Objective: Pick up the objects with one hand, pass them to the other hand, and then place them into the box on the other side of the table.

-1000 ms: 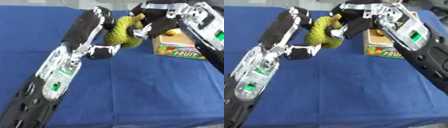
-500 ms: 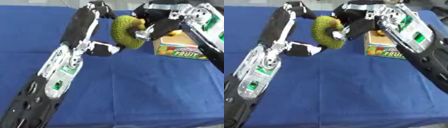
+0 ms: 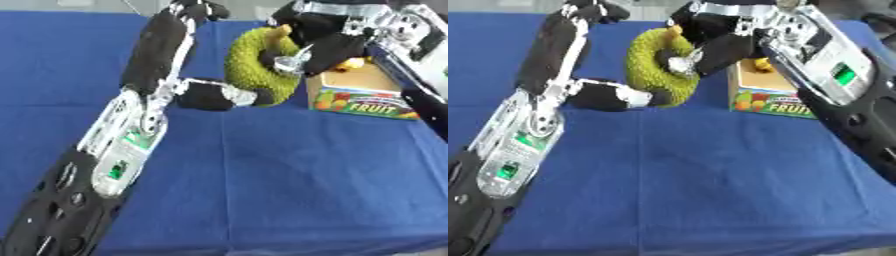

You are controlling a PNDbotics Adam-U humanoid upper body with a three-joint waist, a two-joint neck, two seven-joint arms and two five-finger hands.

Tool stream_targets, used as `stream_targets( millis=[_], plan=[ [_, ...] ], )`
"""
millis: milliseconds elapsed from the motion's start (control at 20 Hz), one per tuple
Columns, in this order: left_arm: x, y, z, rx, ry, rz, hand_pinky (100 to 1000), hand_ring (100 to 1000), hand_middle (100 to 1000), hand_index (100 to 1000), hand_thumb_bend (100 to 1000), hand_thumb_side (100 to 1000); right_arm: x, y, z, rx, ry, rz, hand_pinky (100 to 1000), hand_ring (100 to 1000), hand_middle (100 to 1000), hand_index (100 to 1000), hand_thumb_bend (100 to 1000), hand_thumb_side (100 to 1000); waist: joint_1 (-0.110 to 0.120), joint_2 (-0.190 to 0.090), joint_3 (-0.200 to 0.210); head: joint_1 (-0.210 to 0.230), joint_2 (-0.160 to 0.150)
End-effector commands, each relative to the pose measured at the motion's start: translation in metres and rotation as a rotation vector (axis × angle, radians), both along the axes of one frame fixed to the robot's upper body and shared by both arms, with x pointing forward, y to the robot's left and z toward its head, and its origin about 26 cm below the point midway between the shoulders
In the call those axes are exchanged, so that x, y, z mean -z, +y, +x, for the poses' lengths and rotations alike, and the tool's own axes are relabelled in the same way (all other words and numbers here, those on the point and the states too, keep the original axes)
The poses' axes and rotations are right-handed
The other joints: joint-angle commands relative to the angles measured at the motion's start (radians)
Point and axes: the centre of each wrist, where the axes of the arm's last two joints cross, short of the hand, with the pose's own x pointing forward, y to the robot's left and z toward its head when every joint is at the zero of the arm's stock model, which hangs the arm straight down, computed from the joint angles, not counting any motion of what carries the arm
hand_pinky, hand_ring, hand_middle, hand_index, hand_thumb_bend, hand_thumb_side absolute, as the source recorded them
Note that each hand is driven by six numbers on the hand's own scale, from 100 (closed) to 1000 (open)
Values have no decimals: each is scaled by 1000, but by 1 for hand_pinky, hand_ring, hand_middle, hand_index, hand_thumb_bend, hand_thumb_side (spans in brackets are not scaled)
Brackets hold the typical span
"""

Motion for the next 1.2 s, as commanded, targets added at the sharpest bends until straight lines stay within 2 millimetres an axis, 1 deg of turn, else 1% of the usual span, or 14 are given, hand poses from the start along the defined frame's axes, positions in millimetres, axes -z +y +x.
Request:
stream_targets(
  millis=[50, 100, 150, 300, 550, 750, 800, 950, 1000, 1050, 1200],
  plan=[
    [-7, -1, -2, 17, -17, -29, 751, 697, 639, 747, 1000, 812, -12, -8, -2, 34, -44, -13, 184, 426, 282, 412, 100, 139, -7, -17, -2, 3, 0],
    [-7, -1, -2, 20, -14, -33, 753, 699, 641, 748, 1000, 840, -12, -8, -1, 38, -46, -13, 183, 425, 281, 411, 100, 137, -6, -17, -2, 4, 2],
    [-7, 0, -2, 22, -9, -37, 754, 700, 640, 748, 1000, 847, -12, -8, 0, 41, -48, -12, 181, 424, 280, 410, 100, 137, -6, -18, -3, 4, 4],
    [-6, 2, -2, 28, 5, -41, 762, 708, 648, 757, 1000, 827, -12, -9, 1, 48, -52, -13, 180, 423, 278, 406, 100, 136, -4, -19, -4, 15, 7],
    [-8, 8, -3, 43, 22, -22, 783, 728, 668, 764, 1000, 814, -12, -11, 3, 64, -53, -16, 177, 421, 275, 401, 100, 139, 5, -23, -5, 50, 7],
    [-9, 16, -1, 43, 41, 6, 805, 747, 691, 787, 1000, 800, -11, -15, 4, 91, -56, -14, 174, 420, 274, 401, 100, 140, 11, -26, -5, 52, 7],
    [-9, 19, 0, 39, 50, 16, 814, 749, 693, 790, 1000, 797, -12, -16, 5, 100, -61, -13, 173, 420, 274, 401, 100, 140, 14, -27, -5, 49, 7],
    [-10, 34, 4, 14, 70, 24, 815, 740, 688, 783, 999, 699, -14, -24, 5, 132, -77, -3, 170, 419, 274, 401, 100, 142, 22, -30, -2, 25, 7],
    [-10, 40, 6, -2, 78, 21, 814, 739, 688, 783, 945, 667, -15, -27, 6, 145, -84, 3, 169, 419, 275, 401, 100, 144, 24, -31, -1, 13, 7],
    [-10, 46, 7, -19, 88, 20, 814, 739, 688, 784, 922, 648, -16, -31, 6, 162, -90, 11, 168, 419, 275, 401, 100, 145, 27, -32, -1, 0, 7],
    [-12, 63, 9, -50, 122, 36, 814, 740, 692, 787, 913, 642, -19, -43, 7, 219, -106, 41, 166, 419, 276, 402, 100, 152, 32, -35, -1, -41, 7]
  ],
)
